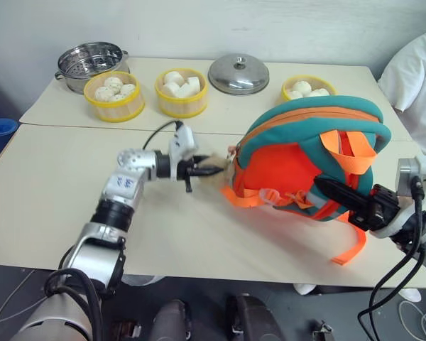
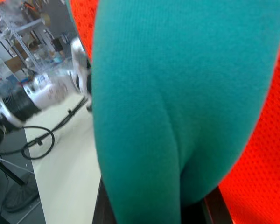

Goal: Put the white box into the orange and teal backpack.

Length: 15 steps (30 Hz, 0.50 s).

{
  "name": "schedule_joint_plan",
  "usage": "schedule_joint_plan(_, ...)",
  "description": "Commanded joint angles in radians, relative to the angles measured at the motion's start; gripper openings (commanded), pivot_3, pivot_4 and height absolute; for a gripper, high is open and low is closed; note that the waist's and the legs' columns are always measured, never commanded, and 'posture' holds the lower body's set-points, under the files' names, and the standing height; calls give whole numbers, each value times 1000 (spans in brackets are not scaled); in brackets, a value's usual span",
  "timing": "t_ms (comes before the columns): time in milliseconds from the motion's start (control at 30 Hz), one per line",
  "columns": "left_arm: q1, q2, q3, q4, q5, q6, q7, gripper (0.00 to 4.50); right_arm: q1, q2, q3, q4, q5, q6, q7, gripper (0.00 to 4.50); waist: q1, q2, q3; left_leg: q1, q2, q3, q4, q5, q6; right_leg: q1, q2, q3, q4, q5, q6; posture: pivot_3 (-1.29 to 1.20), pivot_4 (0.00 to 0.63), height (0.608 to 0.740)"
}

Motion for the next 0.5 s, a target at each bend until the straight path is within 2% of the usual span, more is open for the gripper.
schedule_joint_plan(33, 45, 32, 7, -55, 44, -86, 23, 697, 2, 35, 27, -23, -39, -62, -16, 0, -3, 0, 0, 0, 0, 0, 0, 0, 0, 0, 0, 0, 0, 0, 0, 0, 150, 740)
schedule_joint_plan(133, 94, 67, 61, -46, 13, -91, 27, 697, -12, 49, 88, 16, -169, -144, -10, 0, -6, 1, -1, 2, 0, 0, 0, 0, 0, 0, 0, 1, 1, 0, 0, 0, 150, 740)
schedule_joint_plan(167, 104, 74, 78, -55, -9, -64, 21, 1355, -17, 48, 101, 29, -201, -167, -6, 0, -7, 1, -1, 2, 0, 1, -1, 0, 0, 0, 0, 1, 2, 0, 0, 0, 150, 740)
schedule_joint_plan(267, 165, 180, 88, -184, -61, 45, -90, 2285, -38, 38, 127, 76, -301, -258, 18, 0, -9, 1, -1, 2, 0, 1, -1, 0, 0, 0, 0, 1, 2, 0, 0, 0, 150, 740)
schedule_joint_plan(300, 193, 218, 95, -234, -73, 74, -111, 2638, -43, 21, 128, 86, -312, -264, 37, 645, -9, 1, -1, 2, 0, 1, -1, 0, -1, 0, 0, 1, 2, 0, 0, 0, 150, 740)
schedule_joint_plan(333, 211, 242, 99, -267, -81, 92, -118, 2937, -46, 10, 128, 93, -316, -265, 52, 900, -10, 1, -1, 2, 0, 1, -1, 0, -1, 0, 0, 1, 2, 0, -1, 0, 150, 740)
schedule_joint_plan(433, 315, 315, 199, -440, -206, 245, -107, 3903, 10, -84, 154, 93, -452, -401, 181, 1982, -5, 2, 0, 2, 0, 1, -2, 0, -1, 0, 0, 1, 2, -1, -1, 0, 150, 740)
schedule_joint_plan(500, 446, 384, 268, -556, -252, 296, -125, 4482, 44, -125, 118, 103, -477, -470, 251, 2646, -4, 2, 0, 1, 1, 0, -2, 0, -1, 0, 0, 0, 1, -1, -1, 0, 150, 740)
